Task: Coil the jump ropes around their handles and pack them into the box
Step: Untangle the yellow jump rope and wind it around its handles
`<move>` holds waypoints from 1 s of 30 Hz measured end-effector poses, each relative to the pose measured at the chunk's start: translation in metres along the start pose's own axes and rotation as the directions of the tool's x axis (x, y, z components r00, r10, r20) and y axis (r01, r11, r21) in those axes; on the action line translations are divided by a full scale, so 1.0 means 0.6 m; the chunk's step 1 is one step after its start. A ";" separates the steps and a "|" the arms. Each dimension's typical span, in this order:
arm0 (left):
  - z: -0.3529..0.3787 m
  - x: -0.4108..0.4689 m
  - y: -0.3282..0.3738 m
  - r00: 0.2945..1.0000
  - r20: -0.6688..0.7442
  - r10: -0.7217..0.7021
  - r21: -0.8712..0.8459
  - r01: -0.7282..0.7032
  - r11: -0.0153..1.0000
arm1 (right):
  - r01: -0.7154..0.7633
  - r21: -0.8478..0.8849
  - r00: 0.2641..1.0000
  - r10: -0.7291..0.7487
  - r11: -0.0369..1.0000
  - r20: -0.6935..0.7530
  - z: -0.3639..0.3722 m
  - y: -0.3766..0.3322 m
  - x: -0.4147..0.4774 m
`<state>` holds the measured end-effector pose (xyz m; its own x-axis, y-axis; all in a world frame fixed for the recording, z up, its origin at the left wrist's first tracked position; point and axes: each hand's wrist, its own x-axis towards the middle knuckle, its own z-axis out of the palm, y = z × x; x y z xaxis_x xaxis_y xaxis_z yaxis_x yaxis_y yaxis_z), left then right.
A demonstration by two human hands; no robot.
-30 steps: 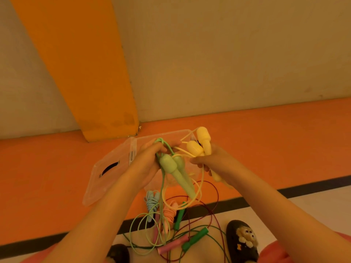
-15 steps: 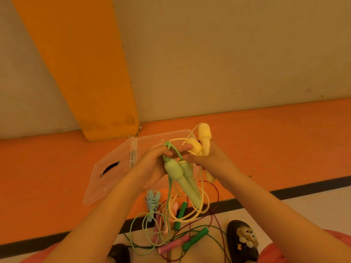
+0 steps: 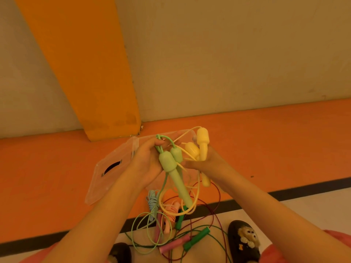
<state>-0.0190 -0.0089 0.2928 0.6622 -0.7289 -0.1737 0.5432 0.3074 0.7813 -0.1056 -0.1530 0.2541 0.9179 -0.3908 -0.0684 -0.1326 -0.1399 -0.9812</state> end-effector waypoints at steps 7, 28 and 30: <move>-0.025 -0.019 0.010 0.997 -0.073 0.014 0.763 0.047 0.645 | 0.031 -0.150 0.998 -0.039 0.988 -0.050 0.001 0.010 0.008; -0.080 0.005 -0.008 0.977 -0.182 0.115 0.982 0.185 -0.022 | 0.040 -0.057 0.969 -0.052 0.998 -0.241 -0.031 -0.003 0.011; -0.080 0.005 -0.016 0.978 -0.190 0.085 0.981 0.192 -0.023 | 0.075 -0.025 0.965 -0.079 0.997 -0.248 -0.032 -0.017 0.007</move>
<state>0.0030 0.0153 0.2561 0.7917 -0.5710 -0.2172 -0.3917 -0.7473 0.5367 -0.1075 -0.1709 0.2675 0.8038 -0.5922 0.0563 -0.0726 -0.1916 -0.9788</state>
